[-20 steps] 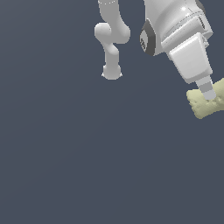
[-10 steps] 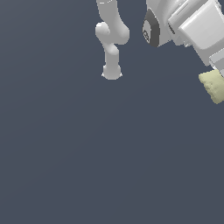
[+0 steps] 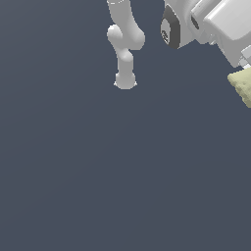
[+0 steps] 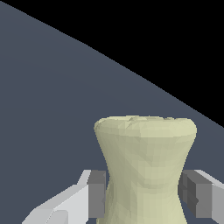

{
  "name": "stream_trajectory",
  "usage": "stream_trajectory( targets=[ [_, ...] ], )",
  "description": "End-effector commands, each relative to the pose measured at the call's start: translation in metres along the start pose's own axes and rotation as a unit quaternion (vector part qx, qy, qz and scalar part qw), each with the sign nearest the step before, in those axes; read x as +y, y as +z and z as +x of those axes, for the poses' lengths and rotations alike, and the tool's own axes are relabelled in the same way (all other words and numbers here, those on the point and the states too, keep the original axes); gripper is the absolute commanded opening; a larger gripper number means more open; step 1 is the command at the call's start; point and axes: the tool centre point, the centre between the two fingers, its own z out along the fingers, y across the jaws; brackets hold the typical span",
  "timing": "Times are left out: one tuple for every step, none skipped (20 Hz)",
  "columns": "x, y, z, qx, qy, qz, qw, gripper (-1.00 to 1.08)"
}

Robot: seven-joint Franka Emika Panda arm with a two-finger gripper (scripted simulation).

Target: Pick up the object and move it to a goal position.

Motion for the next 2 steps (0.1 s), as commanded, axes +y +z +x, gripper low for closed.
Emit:
stream_trajectory(
  targets=[
    [-0.0001, -0.0009, 0.0014, 0.002, -0.001, 0.0, 1.0, -1.0],
    [-0.0001, -0.0008, 0.0013, 0.002, -0.001, 0.0, 1.0, -1.0]
  ],
)
